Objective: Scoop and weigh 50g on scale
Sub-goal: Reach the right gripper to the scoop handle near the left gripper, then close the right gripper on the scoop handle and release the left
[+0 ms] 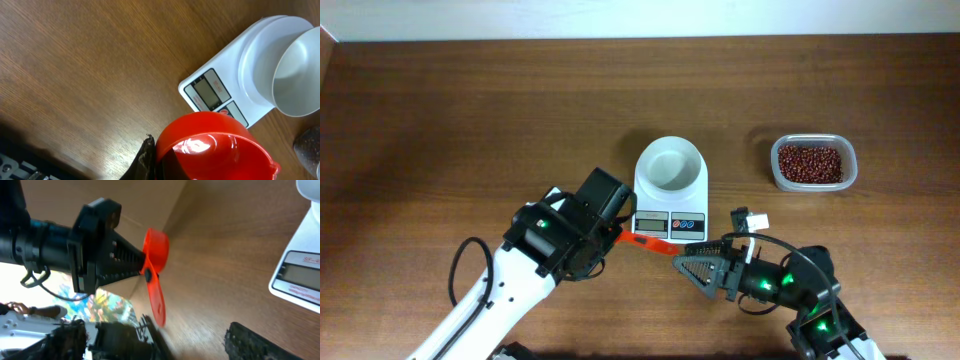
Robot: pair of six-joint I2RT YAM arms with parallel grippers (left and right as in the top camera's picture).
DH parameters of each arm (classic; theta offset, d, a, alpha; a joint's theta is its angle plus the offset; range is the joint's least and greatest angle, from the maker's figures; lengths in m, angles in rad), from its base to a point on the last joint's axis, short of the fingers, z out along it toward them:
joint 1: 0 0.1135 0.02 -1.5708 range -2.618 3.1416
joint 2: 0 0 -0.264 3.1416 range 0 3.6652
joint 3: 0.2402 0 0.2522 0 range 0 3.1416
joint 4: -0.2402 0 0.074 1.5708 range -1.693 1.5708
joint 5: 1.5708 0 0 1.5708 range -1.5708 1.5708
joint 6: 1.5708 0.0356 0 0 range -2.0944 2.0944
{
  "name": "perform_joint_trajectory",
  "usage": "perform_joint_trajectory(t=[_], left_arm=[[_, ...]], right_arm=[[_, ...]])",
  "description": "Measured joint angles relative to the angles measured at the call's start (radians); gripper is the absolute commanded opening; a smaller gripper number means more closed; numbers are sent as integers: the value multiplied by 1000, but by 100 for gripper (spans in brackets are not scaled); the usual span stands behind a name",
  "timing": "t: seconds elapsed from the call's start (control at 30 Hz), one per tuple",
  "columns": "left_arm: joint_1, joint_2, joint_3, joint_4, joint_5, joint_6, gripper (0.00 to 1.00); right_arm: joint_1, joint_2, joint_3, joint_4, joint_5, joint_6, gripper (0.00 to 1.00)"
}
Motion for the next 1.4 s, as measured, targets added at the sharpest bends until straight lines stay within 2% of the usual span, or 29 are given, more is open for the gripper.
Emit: perform_joint_trajectory(t=[0.1,0.27,0.37,0.6,0.7,1.0,1.4], left_arm=[[0,0,0,0,11,0,0],[0,0,0,1,36,-1,0],[0,0,0,1,42,-5,0],[-1,26,0,0,76,-13,0],[-26,67,0,2,90,-12,0],[-80,78,0,27,90,-13,0],[-80,79,0,31,90,-42,0]], right_arm=[[29,0,0,6,67,95,79],[73,20,0,46,116,163,75],[108,67,0,61,136,169,73],[157,187,2,251,148,192,68],[158,214,2,254,148,206,66],[158,233,2,254,148,219,49],[158,233,2,265,148,218,40]])
